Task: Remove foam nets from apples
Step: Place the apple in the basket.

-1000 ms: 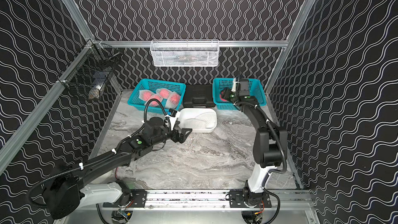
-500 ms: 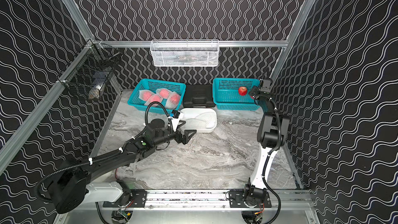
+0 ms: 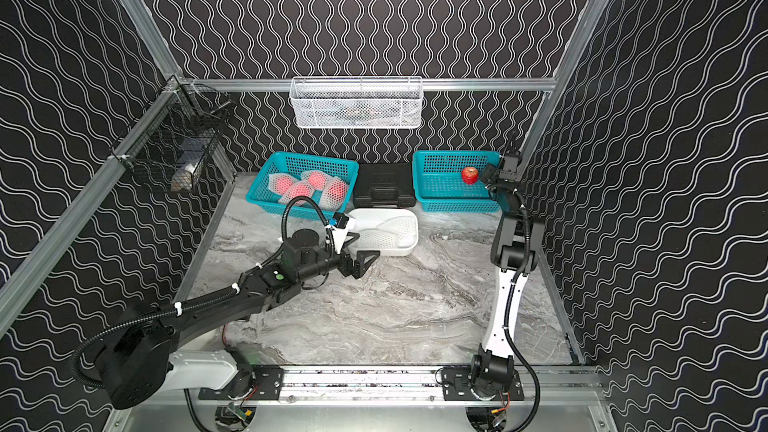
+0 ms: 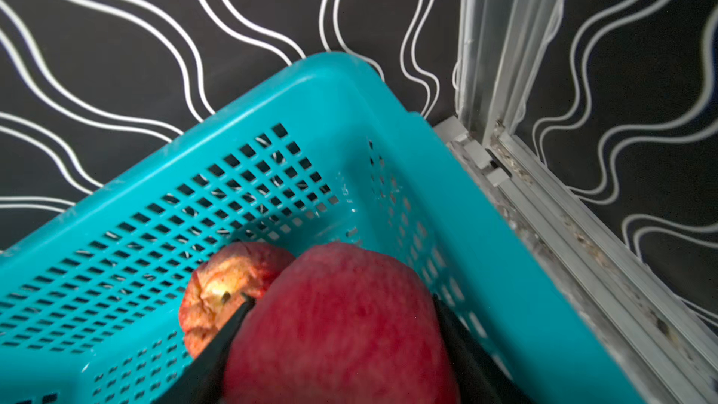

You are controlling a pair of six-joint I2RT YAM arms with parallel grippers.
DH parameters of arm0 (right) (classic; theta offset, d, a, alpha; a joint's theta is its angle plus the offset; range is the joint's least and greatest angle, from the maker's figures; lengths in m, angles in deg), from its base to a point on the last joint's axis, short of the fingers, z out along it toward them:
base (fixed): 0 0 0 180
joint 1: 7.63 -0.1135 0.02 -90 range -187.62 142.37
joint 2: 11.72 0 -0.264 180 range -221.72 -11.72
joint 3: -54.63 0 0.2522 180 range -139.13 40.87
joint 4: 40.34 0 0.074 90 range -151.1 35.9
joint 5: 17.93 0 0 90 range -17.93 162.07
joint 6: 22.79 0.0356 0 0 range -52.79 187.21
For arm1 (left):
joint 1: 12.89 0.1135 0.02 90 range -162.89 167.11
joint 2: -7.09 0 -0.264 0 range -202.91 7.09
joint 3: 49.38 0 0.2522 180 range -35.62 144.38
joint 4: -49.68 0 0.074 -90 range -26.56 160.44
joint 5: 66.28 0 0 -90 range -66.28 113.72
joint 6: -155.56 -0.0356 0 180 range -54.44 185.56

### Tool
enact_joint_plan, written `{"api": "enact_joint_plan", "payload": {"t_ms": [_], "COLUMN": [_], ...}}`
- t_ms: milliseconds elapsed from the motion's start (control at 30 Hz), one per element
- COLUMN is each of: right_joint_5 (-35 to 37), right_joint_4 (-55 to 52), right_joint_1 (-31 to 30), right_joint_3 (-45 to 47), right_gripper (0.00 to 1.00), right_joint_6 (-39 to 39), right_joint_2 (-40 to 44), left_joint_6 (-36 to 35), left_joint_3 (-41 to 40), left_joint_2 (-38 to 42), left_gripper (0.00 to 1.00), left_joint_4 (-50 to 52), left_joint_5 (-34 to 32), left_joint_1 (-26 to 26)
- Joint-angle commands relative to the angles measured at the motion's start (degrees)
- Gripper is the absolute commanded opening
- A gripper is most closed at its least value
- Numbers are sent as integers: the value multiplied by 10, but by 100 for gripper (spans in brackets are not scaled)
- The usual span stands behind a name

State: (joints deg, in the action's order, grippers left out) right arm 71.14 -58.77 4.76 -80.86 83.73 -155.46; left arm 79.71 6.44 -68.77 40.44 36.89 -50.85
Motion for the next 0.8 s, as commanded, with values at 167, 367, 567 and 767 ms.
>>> {"api": "enact_joint_plan", "payload": {"t_ms": [167,367,567,767], "right_joint_5": [26,2,-38,-68], "right_joint_4": [86,87,82,164], "right_joint_1": [-8,-10,-16,-68], "right_joint_3": [-25,-60,-11,242], "right_gripper": [85,90,91,92], "right_joint_6": [17,26,49,37], "right_joint_2": [-13,5,96,319], "left_joint_6": [-17,-17,-15,-12], "left_joint_3": [14,13,25,68], "left_joint_2": [-9,-10,-4,-4], "left_gripper": [99,100,99,100], "left_joint_4": [-1,2,17,37], "left_joint_5": [-6,-19,-66,-86], "left_joint_1": [0,0,1,36]}}
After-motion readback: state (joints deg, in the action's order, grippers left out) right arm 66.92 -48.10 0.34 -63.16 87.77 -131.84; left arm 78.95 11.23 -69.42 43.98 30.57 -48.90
